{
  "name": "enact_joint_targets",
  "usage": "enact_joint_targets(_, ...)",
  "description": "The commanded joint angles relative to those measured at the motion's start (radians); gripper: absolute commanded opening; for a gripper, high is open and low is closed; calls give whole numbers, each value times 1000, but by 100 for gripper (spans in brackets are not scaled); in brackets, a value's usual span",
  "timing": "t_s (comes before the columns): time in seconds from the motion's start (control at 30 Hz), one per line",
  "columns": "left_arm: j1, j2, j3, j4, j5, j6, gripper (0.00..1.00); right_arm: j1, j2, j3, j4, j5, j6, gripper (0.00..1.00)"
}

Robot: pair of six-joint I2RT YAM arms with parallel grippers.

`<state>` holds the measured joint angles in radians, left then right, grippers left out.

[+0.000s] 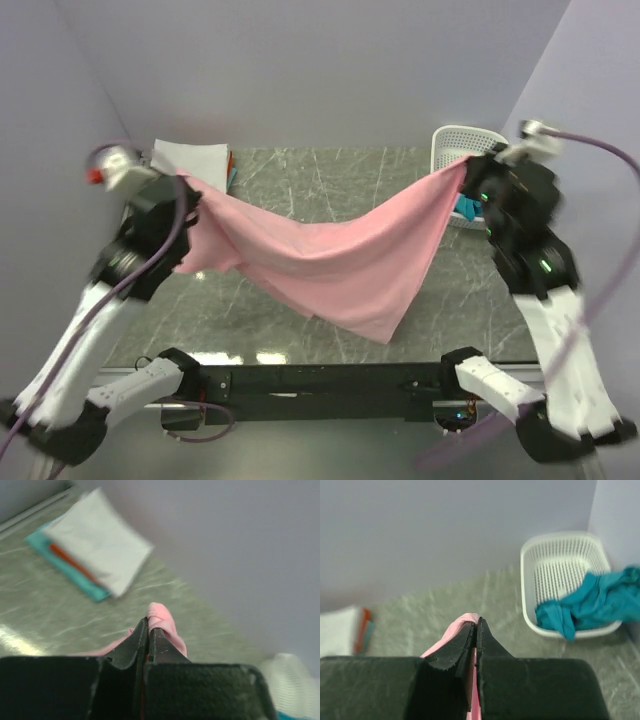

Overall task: Fold and stack the t-shirts
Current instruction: Flatten the tshirt out

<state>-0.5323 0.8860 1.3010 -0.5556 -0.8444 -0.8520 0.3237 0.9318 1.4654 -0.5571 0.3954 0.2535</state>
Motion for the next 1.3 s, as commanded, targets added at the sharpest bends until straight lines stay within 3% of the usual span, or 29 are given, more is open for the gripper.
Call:
enact_joint_targets(0.0, 211, 260, -104, -73, 235, -55, 1, -161, 271, -135, 107, -249, 46, 0)
enact_joint_targets(0.07, 290, 356, -144, -6, 380, -21, 20, -185, 396, -111, 106, -288, 43, 2)
enact_joint_targets(0.1, 313, 451, -138, -12, 419, -13, 38, -189, 517, -71, 109, -288, 38, 9)
enact_joint_targets(0.13, 315, 491, -115, -17, 413, -7, 59, -190, 569, -36, 89, -283, 35, 44)
enact_joint_targets(0.17, 315, 549, -105, -20, 412, -1, 97, -189, 658, 2, 39, -268, 33, 62)
enact_joint_targets(0.2, 318, 570, -95, -20, 410, 10, 99, -190, 688, 62, 22, -271, 32, 72)
enact_joint_targets(0.23, 322, 585, -83, -21, 415, 10, 100, -189, 705, 79, 17, -274, 29, 83)
enact_joint_targets(0.27, 324, 594, -85, -21, 413, 8, 99, -190, 708, 84, 20, -285, 27, 84)
enact_joint_targets(0.4, 347, 564, -130, -27, 409, -12, 99, -184, 636, 18, 43, -309, 38, 87)
enact_joint_targets(0.53, 364, 476, -279, -47, 404, -56, 99, -152, 515, -108, 69, -325, 76, 89)
enact_joint_targets(0.77, 370, 220, -589, -35, 551, -130, 99, -132, 238, -410, 206, -457, 182, 91)
enact_joint_targets(1.0, 370, 195, -749, 51, 743, -150, 100, -144, 142, -511, 235, -460, 276, 92)
enact_joint_targets(1.1, 370, 238, -766, 56, 766, -156, 94, -150, 144, -516, 218, -446, 283, 92)
enact_joint_targets(1.27, 370, 287, -752, 46, 711, -191, 65, -153, 128, -530, 226, -454, 279, 91)
